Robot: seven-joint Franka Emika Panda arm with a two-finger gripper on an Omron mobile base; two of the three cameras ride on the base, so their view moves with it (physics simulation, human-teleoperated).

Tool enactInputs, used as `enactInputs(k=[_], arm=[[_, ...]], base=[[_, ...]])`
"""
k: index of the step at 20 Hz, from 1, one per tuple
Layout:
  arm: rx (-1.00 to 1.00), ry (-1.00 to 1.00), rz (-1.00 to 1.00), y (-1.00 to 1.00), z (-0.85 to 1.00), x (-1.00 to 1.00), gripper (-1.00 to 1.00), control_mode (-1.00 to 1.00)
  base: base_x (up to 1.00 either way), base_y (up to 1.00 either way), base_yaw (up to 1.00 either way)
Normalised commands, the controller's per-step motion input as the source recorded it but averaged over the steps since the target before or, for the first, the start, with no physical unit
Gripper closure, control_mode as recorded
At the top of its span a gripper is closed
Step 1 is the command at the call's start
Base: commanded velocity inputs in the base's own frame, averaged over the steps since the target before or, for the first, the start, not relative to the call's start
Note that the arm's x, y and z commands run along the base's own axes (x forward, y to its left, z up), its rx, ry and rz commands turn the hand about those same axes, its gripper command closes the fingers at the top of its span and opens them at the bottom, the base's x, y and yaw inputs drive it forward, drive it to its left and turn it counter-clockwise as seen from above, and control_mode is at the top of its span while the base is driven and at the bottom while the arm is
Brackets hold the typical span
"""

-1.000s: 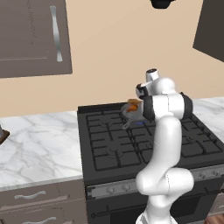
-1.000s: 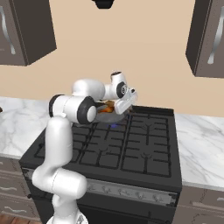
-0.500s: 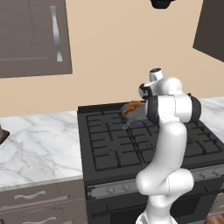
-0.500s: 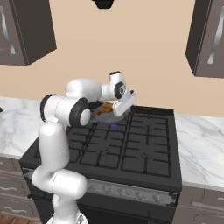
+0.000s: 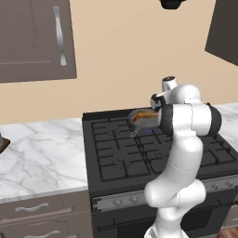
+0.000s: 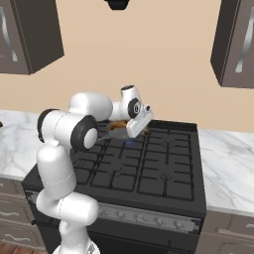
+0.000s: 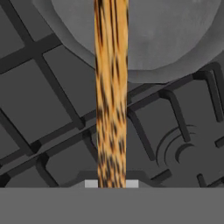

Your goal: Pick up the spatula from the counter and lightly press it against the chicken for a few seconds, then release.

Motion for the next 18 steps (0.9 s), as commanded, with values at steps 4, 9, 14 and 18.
enactInputs(k=[4, 9, 14, 18], arm=[[0.00, 0.00, 0.04, 0.00, 0.00, 0.11, 1.00, -1.00], [0.00, 0.00, 0.04, 0.00, 0.00, 0.23, 1.00, -1.00], [0.00, -0.01, 0.04, 0.00, 0.00, 0.27, 1.00, -1.00], [0.00, -0.01, 0.04, 0.00, -0.02, 0.18, 1.00, -1.00]], base=[[0.00, 0.00, 0.00], [0.00, 0.00, 0.00], [0.00, 0.00, 0.00], [0.00, 0.00, 0.00]])
